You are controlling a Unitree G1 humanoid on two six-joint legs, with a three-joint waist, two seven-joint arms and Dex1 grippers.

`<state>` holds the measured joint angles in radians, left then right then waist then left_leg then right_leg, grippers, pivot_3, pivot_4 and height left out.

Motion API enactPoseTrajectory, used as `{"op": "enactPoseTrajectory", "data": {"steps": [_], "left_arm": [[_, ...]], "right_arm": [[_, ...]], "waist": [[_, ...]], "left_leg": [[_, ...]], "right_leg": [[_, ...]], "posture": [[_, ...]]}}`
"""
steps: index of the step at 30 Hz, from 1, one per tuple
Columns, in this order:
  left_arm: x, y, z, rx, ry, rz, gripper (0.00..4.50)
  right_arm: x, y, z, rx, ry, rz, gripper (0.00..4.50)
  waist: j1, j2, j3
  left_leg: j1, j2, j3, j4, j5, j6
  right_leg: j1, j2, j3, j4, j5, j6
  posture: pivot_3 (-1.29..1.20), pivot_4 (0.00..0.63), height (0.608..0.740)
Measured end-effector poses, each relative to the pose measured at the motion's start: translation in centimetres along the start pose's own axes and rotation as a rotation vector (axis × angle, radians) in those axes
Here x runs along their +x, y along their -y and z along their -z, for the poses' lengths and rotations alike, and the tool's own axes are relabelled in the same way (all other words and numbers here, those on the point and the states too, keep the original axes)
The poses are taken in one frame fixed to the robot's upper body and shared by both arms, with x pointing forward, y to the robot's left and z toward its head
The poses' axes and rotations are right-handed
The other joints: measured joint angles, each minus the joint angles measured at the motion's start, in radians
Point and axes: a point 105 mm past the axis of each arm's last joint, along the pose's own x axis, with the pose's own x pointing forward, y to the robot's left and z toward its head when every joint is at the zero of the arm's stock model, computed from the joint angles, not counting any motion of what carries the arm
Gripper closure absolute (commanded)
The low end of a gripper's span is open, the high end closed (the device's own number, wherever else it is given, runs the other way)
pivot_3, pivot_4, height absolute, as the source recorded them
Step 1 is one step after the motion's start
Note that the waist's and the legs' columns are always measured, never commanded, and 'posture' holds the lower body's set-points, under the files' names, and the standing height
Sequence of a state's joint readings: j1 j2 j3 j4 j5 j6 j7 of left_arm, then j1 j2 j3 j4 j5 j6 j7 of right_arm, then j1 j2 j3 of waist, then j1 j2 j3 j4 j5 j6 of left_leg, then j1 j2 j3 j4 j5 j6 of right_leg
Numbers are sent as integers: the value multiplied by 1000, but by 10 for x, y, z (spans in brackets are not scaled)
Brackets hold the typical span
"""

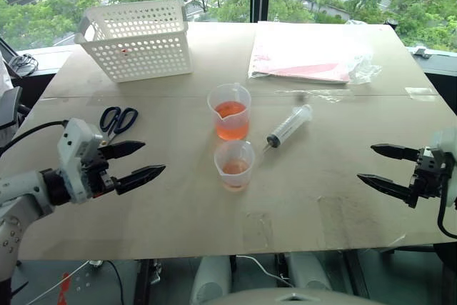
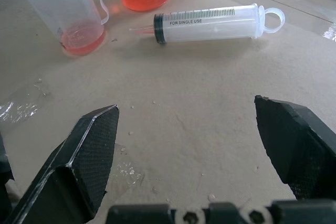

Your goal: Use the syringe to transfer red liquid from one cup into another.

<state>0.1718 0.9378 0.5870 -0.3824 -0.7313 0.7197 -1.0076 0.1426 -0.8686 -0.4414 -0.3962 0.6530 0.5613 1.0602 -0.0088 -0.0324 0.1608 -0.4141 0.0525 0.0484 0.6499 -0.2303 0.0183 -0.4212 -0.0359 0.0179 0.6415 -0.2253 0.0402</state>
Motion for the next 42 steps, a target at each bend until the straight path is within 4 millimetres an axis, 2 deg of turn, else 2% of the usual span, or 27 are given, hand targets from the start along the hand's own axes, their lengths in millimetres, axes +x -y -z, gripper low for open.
{"op": "enactPoseTrajectory", "data": {"steps": [2,3,5,8,12,14,17,19,22,26,28,33,38,42], "left_arm": [[0,0,0,0,2,-2,0],[-1,-1,0,-4,21,-17,0],[7,7,-14,32,85,8,0],[12,21,-34,96,142,54,0],[14,24,-36,85,148,50,0],[14,26,-38,88,153,58,0],[14,25,-39,93,156,40,0],[14,25,-39,94,157,39,0],[12,24,-37,82,157,22,0],[11,26,-38,83,160,25,0],[11,27,-38,88,160,28,0],[11,29,-35,83,153,30,0],[11,30,-32,73,149,30,0],[11,32,-29,64,147,34,0]], "right_arm": [[1,1,-1,8,2,13,75],[10,8,-6,41,18,55,75],[29,19,-25,72,33,114,75],[47,15,-47,73,39,109,75],[72,14,-50,130,1,128,75],[89,19,-56,218,14,175,75],[126,22,-61,525,-10,188,75],[141,21,-59,614,-59,214,75],[153,26,-48,712,-116,301,75],[172,22,-44,814,-169,360,75],[175,24,-42,852,-193,405,75],[193,21,-53,934,-253,480,75],[190,29,-41,949,-347,598,75],[194,30,-38,942,-401,628,75]], "waist": [[0,0,0],[-5,0,0],[-12,0,1],[-3,0,0],[0,-1,0],[-6,-1,0],[-16,-1,0],[-12,0,0],[3,0,0],[-13,0,0],[-18,0,0],[-35,1,0],[-34,1,0],[-36,1,0]], "left_leg": [[0,0,0,0,0,0],[1,1,0,0,0,0],[0,2,0,1,0,0],[0,1,0,0,0,0],[-2,1,1,-1,0,0],[-2,-1,1,-1,0,0],[-1,0,0,0,0,0],[-2,0,1,0,0,0],[-4,0,1,-1,0,0],[-4,-1,1,-1,0,0],[-4,-2,1,-1,0,0],[-4,-1,-1,-1,0,0],[-4,-1,-1,-3,0,0],[-4,-2,-1,-4,0,0]], "right_leg": [[0,0,0,0,0,0],[0,0,1,0,0,0],[-1,1,3,1,2,-2],[-1,2,2,1,4,-6],[-1,2,1,0,4,-6],[-2,3,2,0,4,-6],[-3,5,4,3,5,-6],[-4,5,2,3,5,-7],[-3,2,0,1,5,-6],[-4,2,1,1,6,-5],[-4,3,0,1,6,-4],[-4,4,0,2,7,-3],[-4,3,1,0,7,-3],[-5,3,1,0,7,-3]], "posture": [[0,150,740],[0,150,740],[0,150,740],[0,150,740],[0,150,740],[0,150,740],[0,150,740],[0,150,740],[0,150,740],[0,150,740],[0,150,740],[0,150,740],[0,150,740],[0,150,740]]}}
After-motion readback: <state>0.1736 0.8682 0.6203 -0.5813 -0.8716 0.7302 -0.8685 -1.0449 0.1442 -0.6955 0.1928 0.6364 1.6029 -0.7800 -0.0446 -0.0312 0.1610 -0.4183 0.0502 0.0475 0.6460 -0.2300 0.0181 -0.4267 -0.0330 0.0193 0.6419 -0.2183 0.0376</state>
